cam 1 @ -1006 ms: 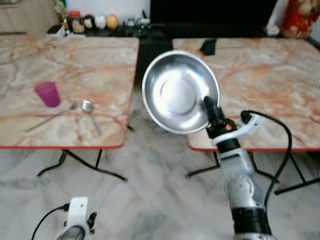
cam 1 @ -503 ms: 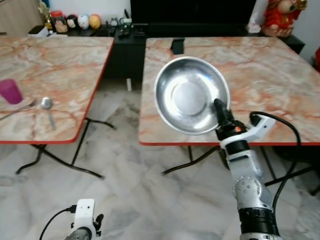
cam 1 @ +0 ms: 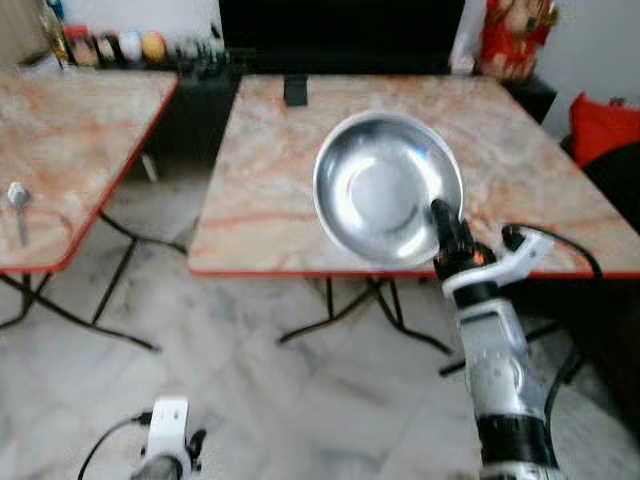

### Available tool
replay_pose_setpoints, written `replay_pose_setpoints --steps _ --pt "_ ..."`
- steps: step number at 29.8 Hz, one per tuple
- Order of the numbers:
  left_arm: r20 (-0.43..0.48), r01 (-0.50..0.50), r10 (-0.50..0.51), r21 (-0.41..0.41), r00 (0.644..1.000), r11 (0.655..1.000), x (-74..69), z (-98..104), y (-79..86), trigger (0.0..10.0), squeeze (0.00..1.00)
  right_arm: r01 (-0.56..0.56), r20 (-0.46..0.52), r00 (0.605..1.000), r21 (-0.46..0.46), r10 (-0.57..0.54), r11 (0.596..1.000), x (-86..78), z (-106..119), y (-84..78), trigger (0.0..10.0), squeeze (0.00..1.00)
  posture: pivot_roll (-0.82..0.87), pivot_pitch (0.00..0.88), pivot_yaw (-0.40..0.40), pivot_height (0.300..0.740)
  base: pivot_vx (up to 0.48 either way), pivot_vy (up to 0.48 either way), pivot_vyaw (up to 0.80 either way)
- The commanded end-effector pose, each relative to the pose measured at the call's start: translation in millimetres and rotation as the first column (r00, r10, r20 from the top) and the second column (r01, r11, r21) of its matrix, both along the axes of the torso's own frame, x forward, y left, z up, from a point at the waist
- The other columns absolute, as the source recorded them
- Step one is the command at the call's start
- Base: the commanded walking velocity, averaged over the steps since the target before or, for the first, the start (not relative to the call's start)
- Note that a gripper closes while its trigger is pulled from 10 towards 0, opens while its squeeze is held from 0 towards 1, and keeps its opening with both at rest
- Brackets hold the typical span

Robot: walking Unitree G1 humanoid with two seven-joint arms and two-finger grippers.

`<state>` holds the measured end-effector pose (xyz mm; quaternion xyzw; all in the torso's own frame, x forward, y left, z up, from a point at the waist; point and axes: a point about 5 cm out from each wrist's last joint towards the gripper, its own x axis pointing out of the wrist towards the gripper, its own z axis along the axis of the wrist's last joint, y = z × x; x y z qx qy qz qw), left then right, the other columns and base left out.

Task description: Setting the table

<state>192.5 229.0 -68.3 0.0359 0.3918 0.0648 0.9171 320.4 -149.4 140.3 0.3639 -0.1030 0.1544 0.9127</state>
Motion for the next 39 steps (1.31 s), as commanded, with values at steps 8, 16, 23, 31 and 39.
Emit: replay_pose_setpoints --steps 8,16,23,31,39 --pt "-0.01 -0.012 0.012 -0.01 1.0 1.0 -0.9 -1.3 -1.5 10.0 0.0 -0.003 0.029 1.0 -0.021 0.004 1.0 3.0 7.5 -1.8 10.0 0.0 -0.06 0.0 -0.031 0.74 0.0 0.0 0.0" --pt "-0.008 -0.018 0.018 -0.024 1.0 1.0 0.2 -0.8 -1.6 10.0 0.0 0.002 0.03 1.0 -0.021 -0.001 1.0 3.1 8.1 -0.8 10.0 0.0 -0.06 0.0 -0.023 0.74 0.0 0.0 0.0" --pt "-0.012 -0.017 0.016 -0.02 1.0 1.0 0.5 -0.5 -0.4 10.0 0.0 0.012 0.025 1.0 -0.023 -0.012 1.0 1.4 6.1 -3.1 10.0 0.0 -0.07 0.0 -0.016 0.74 0.0 0.0 0.0" --pt "-0.012 -0.017 0.017 -0.018 1.0 1.0 1.0 0.0 0.7 10.0 0.0 0.014 0.022 1.0 -0.022 -0.013 1.0 2.8 6.2 -1.1 10.0 0.0 -0.06 0.0 -0.017 0.74 0.189 0.0 0.0" --pt "-0.009 -0.021 0.02 -0.018 1.0 1.0 1.6 0.4 1.1 10.0 0.0 0.011 0.021 1.0 -0.029 -0.011 1.0 2.9 6.3 -0.6 10.0 0.0 -0.06 0.0 -0.017 0.74 0.28 0.0 0.0"
